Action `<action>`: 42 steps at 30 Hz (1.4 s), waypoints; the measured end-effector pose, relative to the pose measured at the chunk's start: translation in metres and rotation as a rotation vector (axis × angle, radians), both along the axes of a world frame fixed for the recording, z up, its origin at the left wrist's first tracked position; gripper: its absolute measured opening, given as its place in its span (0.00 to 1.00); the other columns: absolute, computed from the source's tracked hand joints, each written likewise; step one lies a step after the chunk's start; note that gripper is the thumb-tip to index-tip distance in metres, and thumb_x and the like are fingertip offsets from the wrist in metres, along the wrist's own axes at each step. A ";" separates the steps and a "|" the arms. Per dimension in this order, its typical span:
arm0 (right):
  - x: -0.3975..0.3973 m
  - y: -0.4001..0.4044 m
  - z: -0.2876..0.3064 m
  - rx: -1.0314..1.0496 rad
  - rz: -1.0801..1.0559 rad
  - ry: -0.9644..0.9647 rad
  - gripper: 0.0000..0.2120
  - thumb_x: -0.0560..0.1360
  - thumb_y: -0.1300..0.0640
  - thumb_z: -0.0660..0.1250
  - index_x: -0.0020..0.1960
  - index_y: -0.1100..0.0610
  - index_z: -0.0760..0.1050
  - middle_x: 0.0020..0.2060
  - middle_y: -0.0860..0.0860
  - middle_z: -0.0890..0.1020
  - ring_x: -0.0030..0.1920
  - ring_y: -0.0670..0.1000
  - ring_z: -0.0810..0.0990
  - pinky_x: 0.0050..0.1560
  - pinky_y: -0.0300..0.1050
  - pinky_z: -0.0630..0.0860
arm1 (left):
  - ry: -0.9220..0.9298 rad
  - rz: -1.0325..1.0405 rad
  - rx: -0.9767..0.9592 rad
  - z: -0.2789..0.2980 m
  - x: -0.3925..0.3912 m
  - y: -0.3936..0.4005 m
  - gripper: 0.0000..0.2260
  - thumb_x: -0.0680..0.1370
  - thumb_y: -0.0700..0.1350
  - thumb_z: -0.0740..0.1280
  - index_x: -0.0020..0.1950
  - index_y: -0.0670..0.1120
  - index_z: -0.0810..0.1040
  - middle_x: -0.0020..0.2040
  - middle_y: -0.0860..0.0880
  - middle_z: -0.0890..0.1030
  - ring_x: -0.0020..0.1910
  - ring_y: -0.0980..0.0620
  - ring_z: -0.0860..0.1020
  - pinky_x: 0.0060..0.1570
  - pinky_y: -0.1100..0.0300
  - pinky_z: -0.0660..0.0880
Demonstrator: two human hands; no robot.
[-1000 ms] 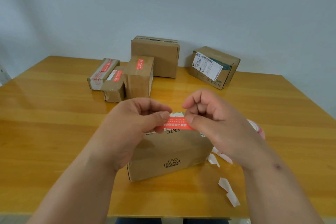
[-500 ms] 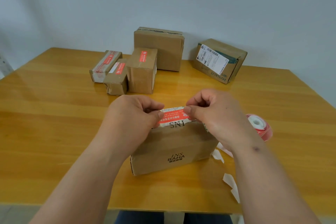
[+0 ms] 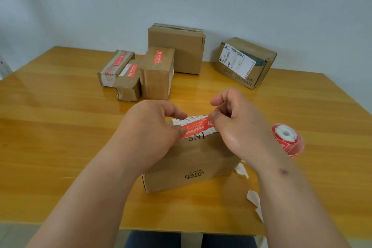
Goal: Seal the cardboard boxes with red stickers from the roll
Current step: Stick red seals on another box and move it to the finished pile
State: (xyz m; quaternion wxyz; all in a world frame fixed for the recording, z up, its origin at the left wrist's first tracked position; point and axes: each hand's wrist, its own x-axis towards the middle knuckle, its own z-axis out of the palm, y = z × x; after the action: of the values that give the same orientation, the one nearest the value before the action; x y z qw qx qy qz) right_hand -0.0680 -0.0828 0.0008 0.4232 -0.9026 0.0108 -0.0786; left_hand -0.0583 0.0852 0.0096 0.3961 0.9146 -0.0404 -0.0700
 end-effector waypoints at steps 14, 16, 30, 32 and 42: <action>0.007 0.008 -0.011 -0.319 0.004 0.033 0.07 0.79 0.57 0.59 0.52 0.47 0.65 0.45 0.45 0.74 0.46 0.47 0.73 0.35 0.34 0.63 | -0.172 0.036 0.279 -0.012 0.011 -0.015 0.17 0.78 0.46 0.68 0.65 0.55 0.71 0.54 0.52 0.81 0.54 0.52 0.77 0.43 0.63 0.73; 0.008 0.008 -0.013 -0.338 0.009 0.029 0.07 0.78 0.58 0.60 0.51 0.46 0.65 0.45 0.45 0.74 0.45 0.47 0.72 0.36 0.33 0.63 | -0.202 0.057 0.321 -0.016 0.009 -0.017 0.19 0.77 0.45 0.68 0.65 0.57 0.70 0.52 0.52 0.81 0.52 0.51 0.77 0.46 0.58 0.78; 0.008 0.011 -0.017 -0.406 0.038 -0.007 0.07 0.78 0.59 0.59 0.50 0.48 0.64 0.42 0.45 0.72 0.43 0.47 0.71 0.39 0.42 0.66 | -0.231 0.072 0.354 -0.021 0.006 -0.019 0.17 0.78 0.46 0.65 0.66 0.56 0.68 0.51 0.53 0.80 0.50 0.50 0.77 0.45 0.55 0.78; 0.008 0.011 -0.017 -0.408 0.035 -0.004 0.07 0.78 0.59 0.60 0.50 0.48 0.64 0.41 0.45 0.72 0.43 0.47 0.71 0.39 0.42 0.66 | -0.223 0.070 0.343 -0.022 0.007 -0.018 0.17 0.78 0.46 0.66 0.65 0.56 0.69 0.51 0.53 0.80 0.50 0.50 0.76 0.45 0.56 0.77; 0.007 0.016 -0.017 -0.474 -0.059 -0.026 0.06 0.76 0.57 0.63 0.52 0.52 0.68 0.44 0.48 0.74 0.43 0.49 0.70 0.35 0.38 0.65 | -0.250 0.053 0.324 -0.024 0.005 -0.016 0.14 0.78 0.48 0.67 0.63 0.54 0.71 0.53 0.53 0.77 0.52 0.52 0.75 0.46 0.58 0.76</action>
State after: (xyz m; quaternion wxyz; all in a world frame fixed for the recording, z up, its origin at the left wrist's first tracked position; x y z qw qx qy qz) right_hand -0.0613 -0.0669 -0.0159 0.1969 -0.9749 0.0131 -0.1027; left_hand -0.0534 0.0694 -0.0140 0.2376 0.9687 -0.0534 0.0487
